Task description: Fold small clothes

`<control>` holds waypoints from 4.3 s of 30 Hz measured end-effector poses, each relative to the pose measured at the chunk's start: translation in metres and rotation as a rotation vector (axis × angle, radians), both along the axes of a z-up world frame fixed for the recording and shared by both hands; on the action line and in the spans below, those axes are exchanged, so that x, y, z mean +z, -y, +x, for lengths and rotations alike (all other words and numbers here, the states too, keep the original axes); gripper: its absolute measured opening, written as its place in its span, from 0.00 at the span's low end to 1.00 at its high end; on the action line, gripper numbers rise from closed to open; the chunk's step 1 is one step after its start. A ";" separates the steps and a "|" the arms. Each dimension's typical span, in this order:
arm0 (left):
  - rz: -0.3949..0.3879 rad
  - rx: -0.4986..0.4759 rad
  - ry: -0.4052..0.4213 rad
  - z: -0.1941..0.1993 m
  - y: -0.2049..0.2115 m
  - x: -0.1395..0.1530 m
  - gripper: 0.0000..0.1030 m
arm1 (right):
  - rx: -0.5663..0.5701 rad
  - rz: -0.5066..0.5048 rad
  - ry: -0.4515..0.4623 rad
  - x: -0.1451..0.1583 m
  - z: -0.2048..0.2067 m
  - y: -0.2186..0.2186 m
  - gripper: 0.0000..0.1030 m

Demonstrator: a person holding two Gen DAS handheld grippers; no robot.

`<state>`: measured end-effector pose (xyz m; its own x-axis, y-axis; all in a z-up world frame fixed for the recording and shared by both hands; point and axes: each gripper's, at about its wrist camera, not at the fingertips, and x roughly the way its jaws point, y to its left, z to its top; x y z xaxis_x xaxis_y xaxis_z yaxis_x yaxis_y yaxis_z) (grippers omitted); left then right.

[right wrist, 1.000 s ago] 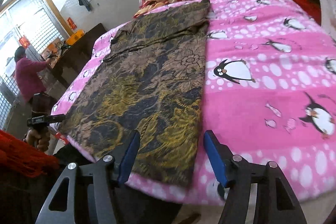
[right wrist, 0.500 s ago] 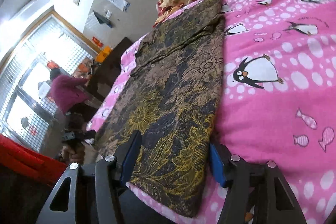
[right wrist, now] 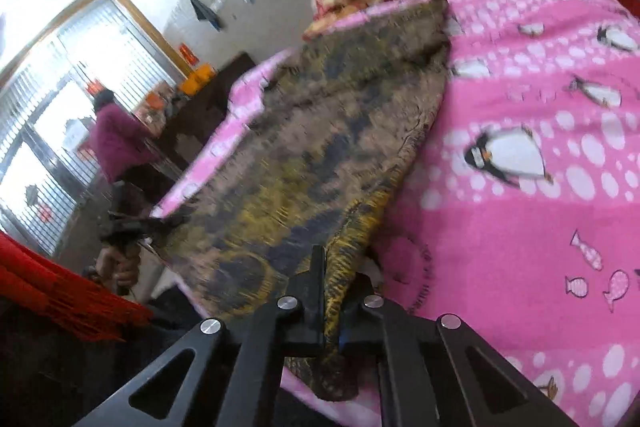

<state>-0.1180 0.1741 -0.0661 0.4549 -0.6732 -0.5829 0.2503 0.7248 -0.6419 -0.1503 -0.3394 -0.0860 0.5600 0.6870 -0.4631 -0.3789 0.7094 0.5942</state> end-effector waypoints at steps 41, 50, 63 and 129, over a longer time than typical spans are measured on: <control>0.022 0.177 0.127 0.229 0.016 0.043 0.01 | -0.395 0.185 -0.076 0.038 0.207 0.043 0.03; 0.159 0.159 -0.022 0.294 0.034 -0.031 0.03 | -0.454 0.063 -0.252 -0.014 0.272 0.050 0.03; 0.235 0.246 0.072 0.203 0.016 -0.012 0.05 | -0.574 0.042 -0.135 0.043 0.218 0.082 0.45; 0.657 0.319 0.103 0.326 0.183 -0.020 0.61 | -0.529 -0.561 -0.176 -0.011 0.344 -0.072 0.99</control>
